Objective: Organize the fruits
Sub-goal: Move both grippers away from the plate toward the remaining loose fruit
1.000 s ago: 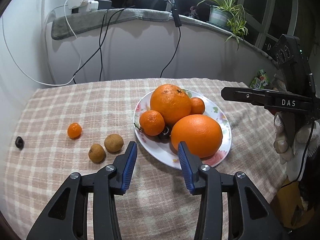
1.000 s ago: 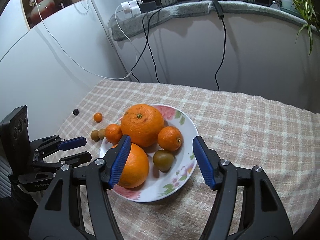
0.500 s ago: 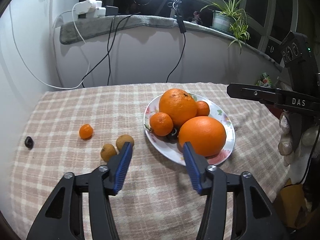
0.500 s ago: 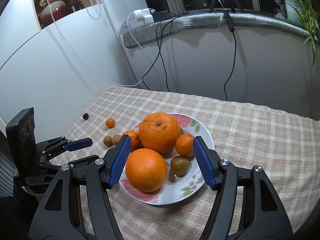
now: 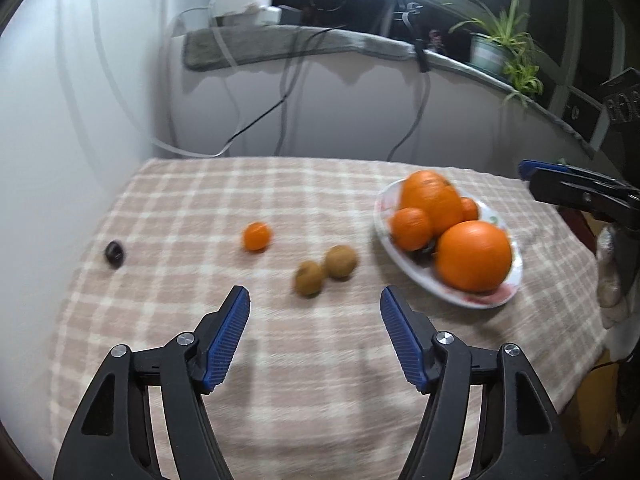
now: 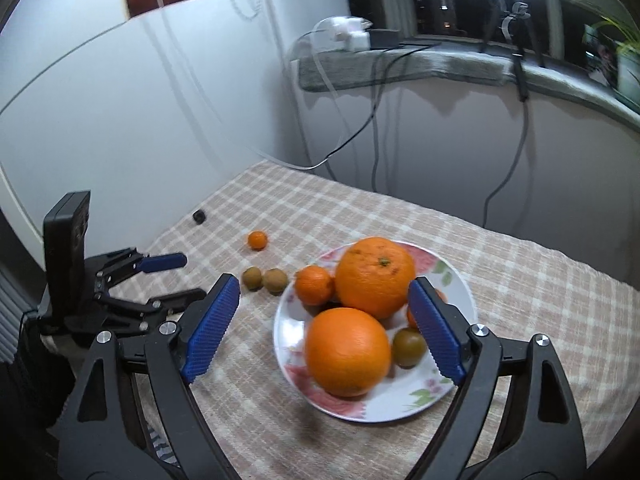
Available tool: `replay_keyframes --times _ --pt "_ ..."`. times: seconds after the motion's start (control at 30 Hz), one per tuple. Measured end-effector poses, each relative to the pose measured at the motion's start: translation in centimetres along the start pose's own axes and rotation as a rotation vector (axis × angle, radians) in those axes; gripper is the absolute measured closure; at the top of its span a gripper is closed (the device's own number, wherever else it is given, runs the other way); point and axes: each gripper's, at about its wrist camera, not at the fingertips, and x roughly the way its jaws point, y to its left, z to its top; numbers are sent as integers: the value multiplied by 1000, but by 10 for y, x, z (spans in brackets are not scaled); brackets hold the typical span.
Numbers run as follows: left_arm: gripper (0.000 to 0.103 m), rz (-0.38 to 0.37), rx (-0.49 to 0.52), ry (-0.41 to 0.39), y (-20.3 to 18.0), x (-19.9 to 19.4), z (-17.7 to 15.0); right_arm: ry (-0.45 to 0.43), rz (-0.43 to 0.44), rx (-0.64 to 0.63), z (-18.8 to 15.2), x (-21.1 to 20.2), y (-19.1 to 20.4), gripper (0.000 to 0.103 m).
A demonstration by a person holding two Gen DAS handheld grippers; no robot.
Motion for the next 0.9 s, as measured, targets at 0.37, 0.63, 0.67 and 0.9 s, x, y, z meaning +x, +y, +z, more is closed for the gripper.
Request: replay_keyframes --times 0.37,0.63,0.67,0.9 --pt "35 71 -88 6 53 -5 -16 48 68 -113 1 32 47 15" --pt "36 150 -166 -8 98 -6 -16 94 94 -161 14 65 76 15" --pt "36 157 -176 -10 103 -6 -15 99 94 -168 17 69 79 15" --pt "55 203 -207 -1 138 7 -4 168 113 -182 34 112 94 36"
